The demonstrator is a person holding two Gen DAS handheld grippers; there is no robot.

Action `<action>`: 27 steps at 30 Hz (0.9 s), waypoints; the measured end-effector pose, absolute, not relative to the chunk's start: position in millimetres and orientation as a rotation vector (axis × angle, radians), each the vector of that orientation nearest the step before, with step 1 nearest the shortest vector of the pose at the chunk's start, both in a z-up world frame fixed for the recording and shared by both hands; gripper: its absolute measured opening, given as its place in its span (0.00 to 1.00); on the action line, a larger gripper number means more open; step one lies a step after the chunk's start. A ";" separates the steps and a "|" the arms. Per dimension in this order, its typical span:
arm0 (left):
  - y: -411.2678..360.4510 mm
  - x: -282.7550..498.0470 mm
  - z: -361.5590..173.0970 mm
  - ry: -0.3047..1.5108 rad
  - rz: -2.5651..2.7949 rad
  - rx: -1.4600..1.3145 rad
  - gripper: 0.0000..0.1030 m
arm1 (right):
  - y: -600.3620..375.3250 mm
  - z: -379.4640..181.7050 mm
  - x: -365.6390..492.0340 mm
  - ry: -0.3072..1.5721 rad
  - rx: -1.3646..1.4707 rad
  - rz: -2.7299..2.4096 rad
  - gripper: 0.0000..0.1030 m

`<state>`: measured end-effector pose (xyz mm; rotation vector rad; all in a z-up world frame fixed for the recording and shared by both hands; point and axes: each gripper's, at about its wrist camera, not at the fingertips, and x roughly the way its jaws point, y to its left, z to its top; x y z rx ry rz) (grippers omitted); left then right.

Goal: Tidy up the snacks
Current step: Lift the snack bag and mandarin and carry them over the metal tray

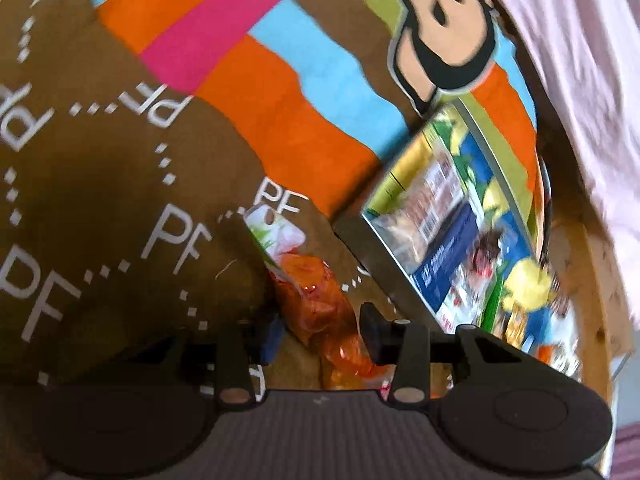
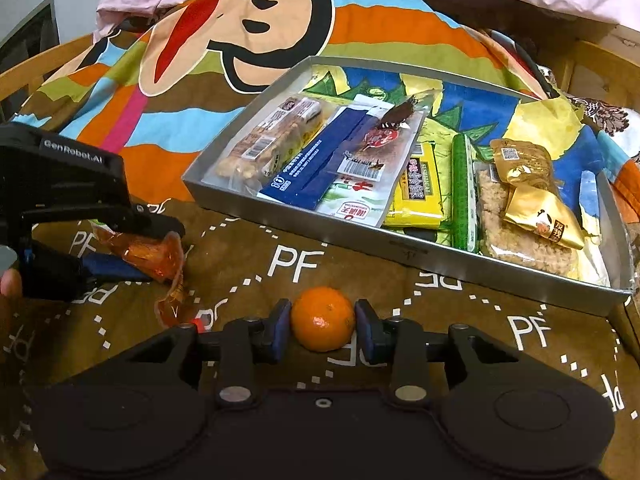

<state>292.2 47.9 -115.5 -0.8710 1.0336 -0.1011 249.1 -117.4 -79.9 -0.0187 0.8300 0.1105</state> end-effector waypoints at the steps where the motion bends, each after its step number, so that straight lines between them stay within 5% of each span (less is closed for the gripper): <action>1: 49.6 291.9 -117.0 1.034 -0.097 -0.889 0.43 | -116.5 -80.4 249.4 0.831 -0.026 0.110 0.37; 27: 33.2 276.2 -66.3 0.867 -0.196 -0.775 0.39 | -123.5 -39.0 230.9 0.651 -0.070 0.053 0.35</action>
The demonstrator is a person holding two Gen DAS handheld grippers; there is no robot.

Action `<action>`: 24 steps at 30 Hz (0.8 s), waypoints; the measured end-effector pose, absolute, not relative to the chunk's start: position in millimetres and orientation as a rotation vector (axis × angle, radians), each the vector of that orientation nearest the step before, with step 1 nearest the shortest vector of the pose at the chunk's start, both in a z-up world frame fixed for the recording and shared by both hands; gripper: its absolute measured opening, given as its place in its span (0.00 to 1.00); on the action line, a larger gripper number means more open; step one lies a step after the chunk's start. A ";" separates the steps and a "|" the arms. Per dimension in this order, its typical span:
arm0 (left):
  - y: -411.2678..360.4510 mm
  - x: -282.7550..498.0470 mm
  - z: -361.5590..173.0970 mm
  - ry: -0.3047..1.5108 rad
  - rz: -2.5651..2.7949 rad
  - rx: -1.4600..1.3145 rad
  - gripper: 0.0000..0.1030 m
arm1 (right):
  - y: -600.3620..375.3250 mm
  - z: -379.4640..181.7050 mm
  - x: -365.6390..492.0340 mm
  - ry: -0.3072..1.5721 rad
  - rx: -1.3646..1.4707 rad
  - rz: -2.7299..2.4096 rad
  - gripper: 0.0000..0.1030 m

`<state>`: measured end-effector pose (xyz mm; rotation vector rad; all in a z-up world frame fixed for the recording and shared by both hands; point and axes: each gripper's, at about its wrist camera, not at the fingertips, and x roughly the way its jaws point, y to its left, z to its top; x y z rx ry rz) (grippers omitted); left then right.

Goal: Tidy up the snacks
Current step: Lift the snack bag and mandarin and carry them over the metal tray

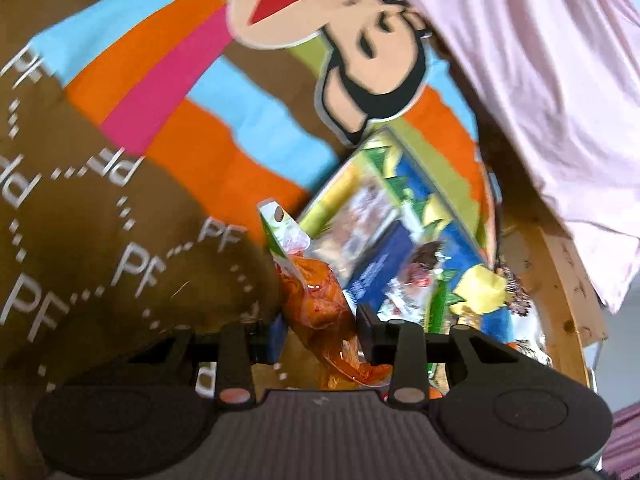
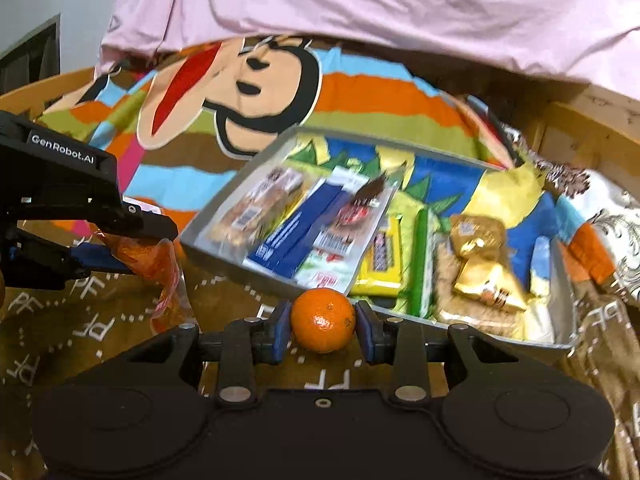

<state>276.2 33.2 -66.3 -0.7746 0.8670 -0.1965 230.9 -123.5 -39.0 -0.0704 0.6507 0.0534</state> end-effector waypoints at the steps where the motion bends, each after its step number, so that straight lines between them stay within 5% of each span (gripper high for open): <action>1: 31.9 276.6 -63.8 0.853 -0.210 -0.763 0.39 | -125.0 -37.3 230.0 0.641 -0.069 0.050 0.35; 16: -55.8 336.1 -15.5 0.705 -0.438 -0.587 0.39 | -204.6 9.3 254.8 0.425 -0.106 -0.069 0.35; 24: -126.2 398.1 -19.9 0.773 -0.481 -0.580 0.39 | -280.9 7.8 272.1 0.530 0.071 -0.193 0.36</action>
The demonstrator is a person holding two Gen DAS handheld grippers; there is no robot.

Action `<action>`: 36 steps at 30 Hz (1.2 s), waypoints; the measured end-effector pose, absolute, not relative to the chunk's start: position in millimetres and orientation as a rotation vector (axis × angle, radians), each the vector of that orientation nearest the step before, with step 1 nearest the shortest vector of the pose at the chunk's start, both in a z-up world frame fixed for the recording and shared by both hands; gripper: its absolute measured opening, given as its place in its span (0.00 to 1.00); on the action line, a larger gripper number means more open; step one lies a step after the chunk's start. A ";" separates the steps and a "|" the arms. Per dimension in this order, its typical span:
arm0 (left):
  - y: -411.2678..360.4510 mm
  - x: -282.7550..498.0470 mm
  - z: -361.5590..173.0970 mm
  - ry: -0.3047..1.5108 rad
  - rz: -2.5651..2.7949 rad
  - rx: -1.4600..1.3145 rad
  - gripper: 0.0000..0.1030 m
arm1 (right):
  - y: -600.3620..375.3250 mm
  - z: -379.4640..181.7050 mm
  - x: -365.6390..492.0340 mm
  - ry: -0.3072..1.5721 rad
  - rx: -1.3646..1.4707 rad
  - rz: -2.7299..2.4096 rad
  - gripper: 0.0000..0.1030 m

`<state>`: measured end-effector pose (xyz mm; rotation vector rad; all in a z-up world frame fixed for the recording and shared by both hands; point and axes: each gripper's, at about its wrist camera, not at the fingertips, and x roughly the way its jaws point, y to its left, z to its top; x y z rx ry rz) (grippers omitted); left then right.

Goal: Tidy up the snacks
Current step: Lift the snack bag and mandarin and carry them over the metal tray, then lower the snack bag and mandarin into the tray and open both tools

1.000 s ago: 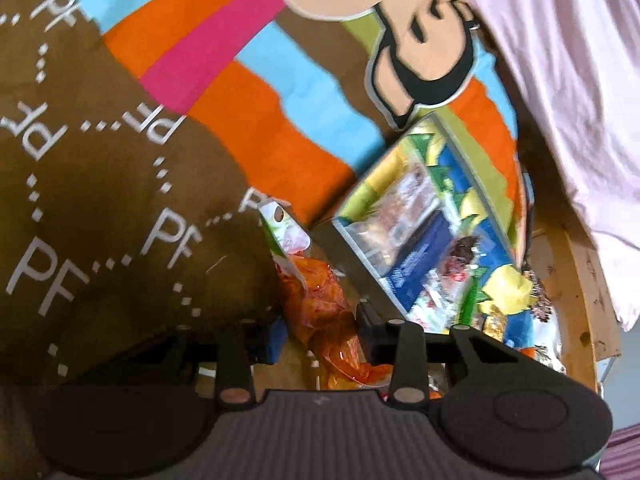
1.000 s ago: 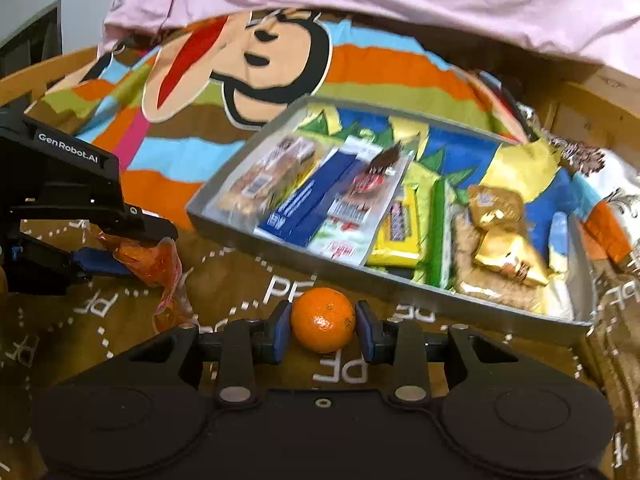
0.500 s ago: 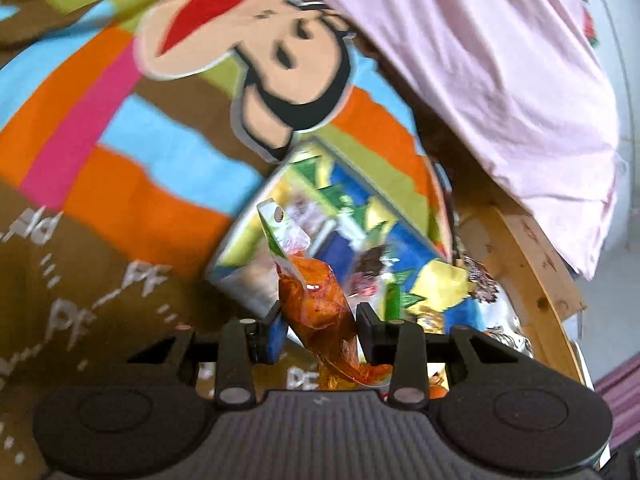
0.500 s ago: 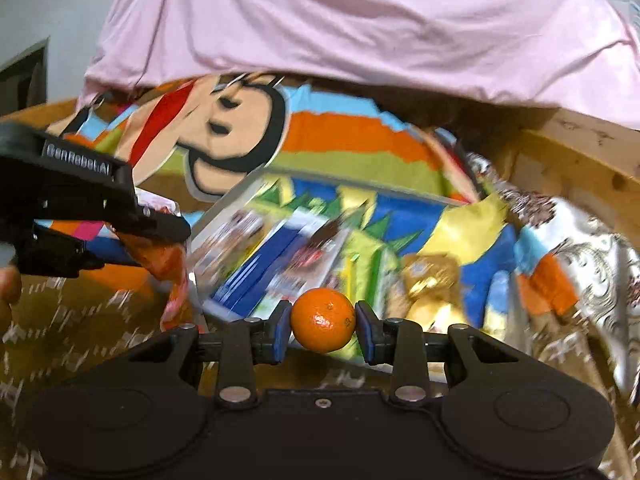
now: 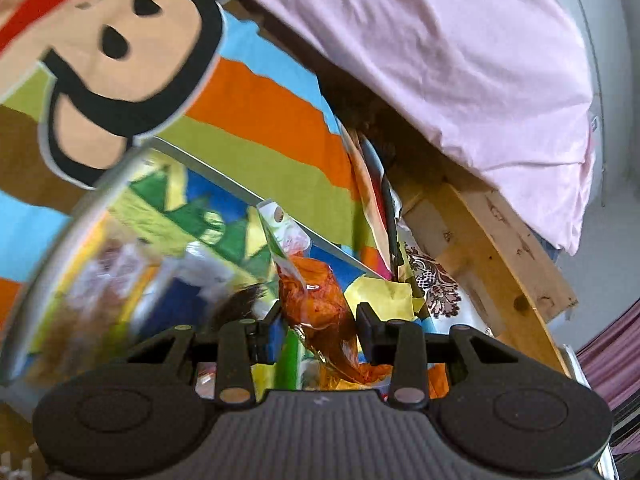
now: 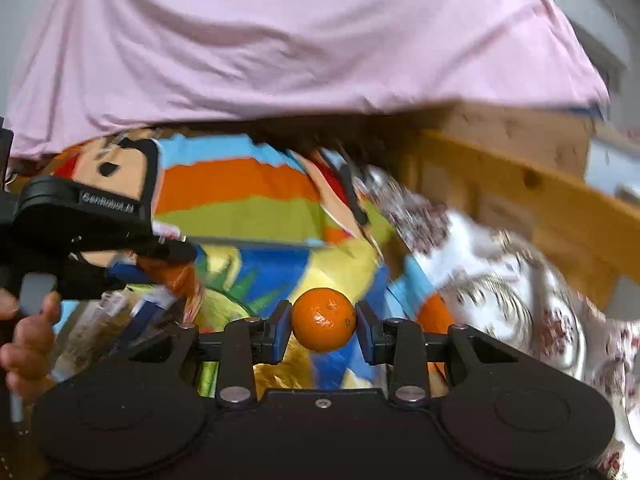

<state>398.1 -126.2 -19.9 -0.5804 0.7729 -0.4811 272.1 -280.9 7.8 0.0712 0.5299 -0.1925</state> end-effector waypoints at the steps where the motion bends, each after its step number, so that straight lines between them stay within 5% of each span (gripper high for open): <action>1: -134.4 404.9 -21.3 0.781 -0.484 -0.575 0.39 | -286.5 5.1 274.3 0.552 0.091 -0.206 0.36; 11: -195.4 437.5 -40.8 0.863 -0.461 -0.499 0.39 | -299.7 -32.3 285.5 0.766 0.244 -0.176 0.36; 32: -207.2 439.3 -44.6 0.927 -0.394 -0.398 0.38 | -304.3 -46.0 290.3 0.792 0.285 -0.206 0.36; 36: -204.8 435.4 -45.0 0.932 -0.388 -0.389 0.47 | -307.0 -44.5 289.2 0.780 0.300 -0.211 0.39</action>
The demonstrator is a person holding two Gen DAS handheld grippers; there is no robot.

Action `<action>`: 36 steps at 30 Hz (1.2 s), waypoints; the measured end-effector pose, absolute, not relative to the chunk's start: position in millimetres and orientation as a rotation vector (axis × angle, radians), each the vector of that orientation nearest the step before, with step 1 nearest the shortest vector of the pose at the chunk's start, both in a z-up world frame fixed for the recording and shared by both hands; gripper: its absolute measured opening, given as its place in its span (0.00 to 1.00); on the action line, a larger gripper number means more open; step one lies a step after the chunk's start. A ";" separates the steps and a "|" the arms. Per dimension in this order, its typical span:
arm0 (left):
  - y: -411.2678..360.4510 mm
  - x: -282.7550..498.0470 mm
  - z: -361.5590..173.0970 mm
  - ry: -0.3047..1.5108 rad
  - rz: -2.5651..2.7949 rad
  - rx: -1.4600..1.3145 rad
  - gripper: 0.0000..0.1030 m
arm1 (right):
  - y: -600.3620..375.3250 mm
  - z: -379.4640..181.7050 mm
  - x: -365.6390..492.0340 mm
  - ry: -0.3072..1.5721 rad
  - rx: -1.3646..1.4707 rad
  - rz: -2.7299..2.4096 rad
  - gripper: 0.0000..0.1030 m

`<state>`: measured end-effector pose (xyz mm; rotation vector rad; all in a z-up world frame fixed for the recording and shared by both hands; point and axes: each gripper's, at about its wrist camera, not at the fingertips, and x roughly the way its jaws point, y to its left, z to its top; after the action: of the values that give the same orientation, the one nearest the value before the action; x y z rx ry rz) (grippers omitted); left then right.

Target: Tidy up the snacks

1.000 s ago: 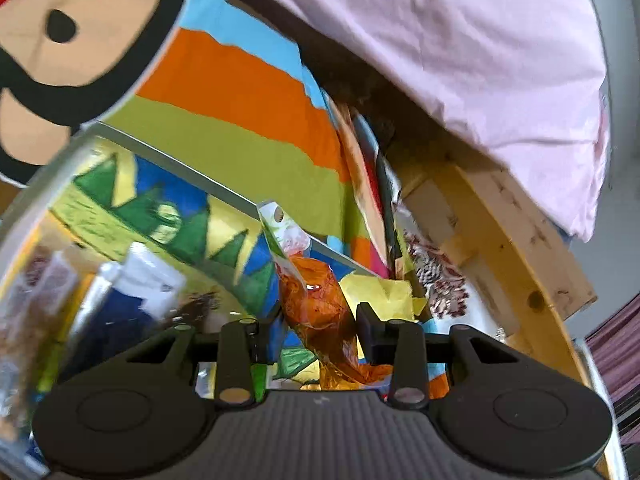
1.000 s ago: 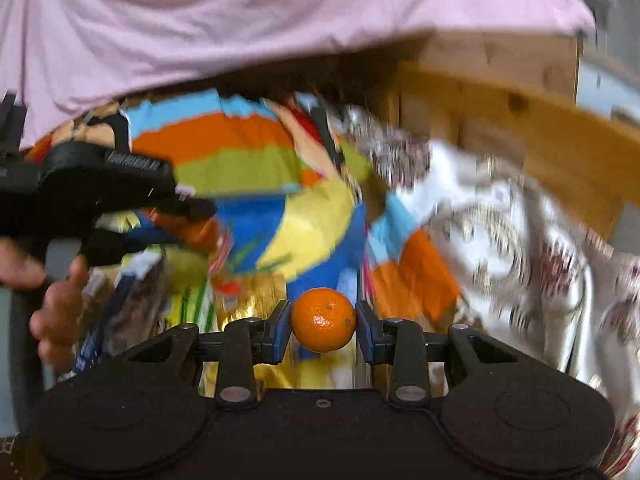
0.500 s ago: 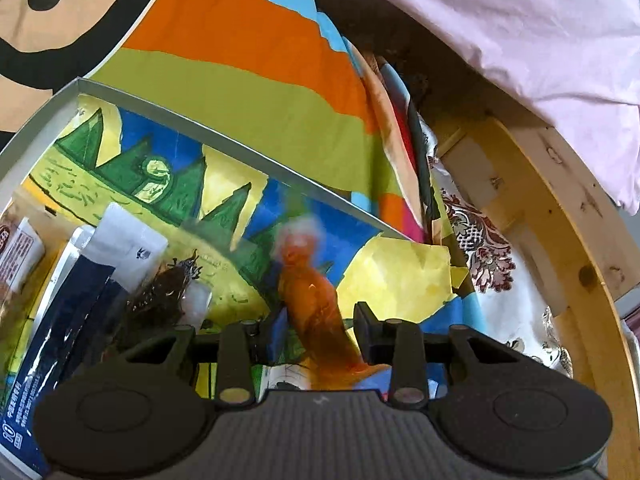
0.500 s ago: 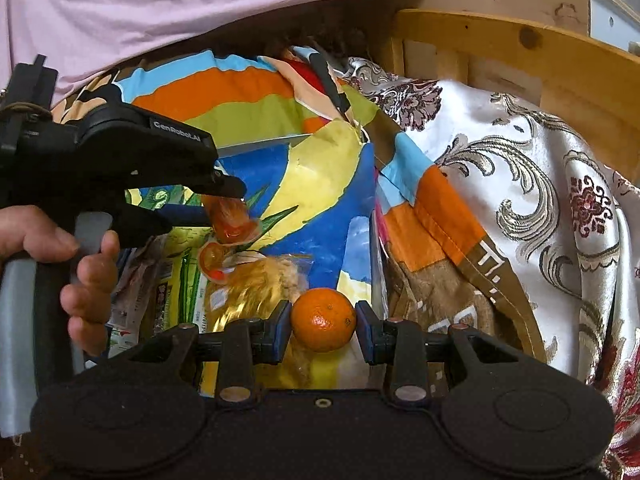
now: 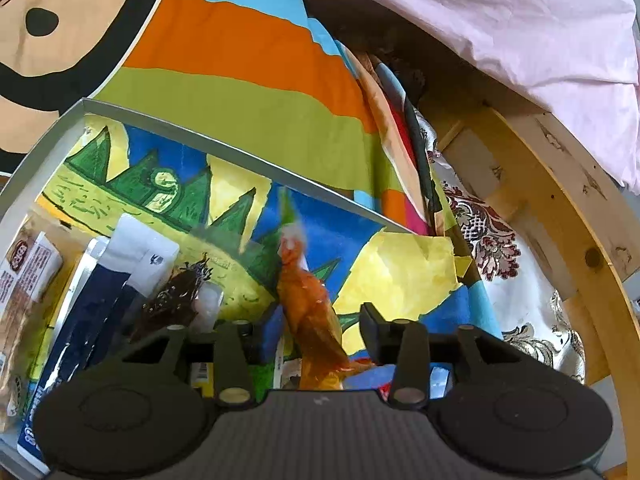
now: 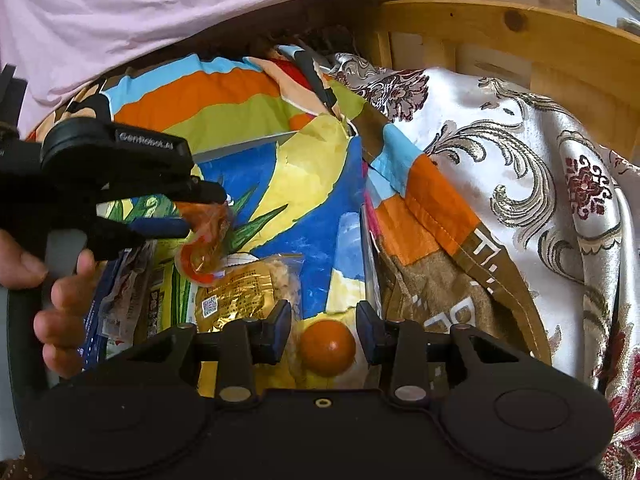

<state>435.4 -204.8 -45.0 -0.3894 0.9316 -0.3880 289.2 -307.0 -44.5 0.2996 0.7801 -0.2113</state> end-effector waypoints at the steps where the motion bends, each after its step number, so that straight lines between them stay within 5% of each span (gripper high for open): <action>1: -204.1 434.2 -44.7 0.932 -0.389 -0.387 0.49 | -307.3 -43.9 288.8 0.778 0.303 -0.211 0.40; 13: -189.0 414.9 -33.7 0.921 -0.375 -0.354 0.75 | -307.1 -28.2 278.3 0.720 0.304 -0.215 0.58; 36: -119.7 294.1 39.3 0.673 -0.359 -0.271 0.99 | -286.6 40.4 186.6 0.407 0.268 -0.171 0.92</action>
<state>294.1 -119.7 39.3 -0.2714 0.6731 -0.3593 186.6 -286.6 40.4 0.2678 0.4069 -0.1710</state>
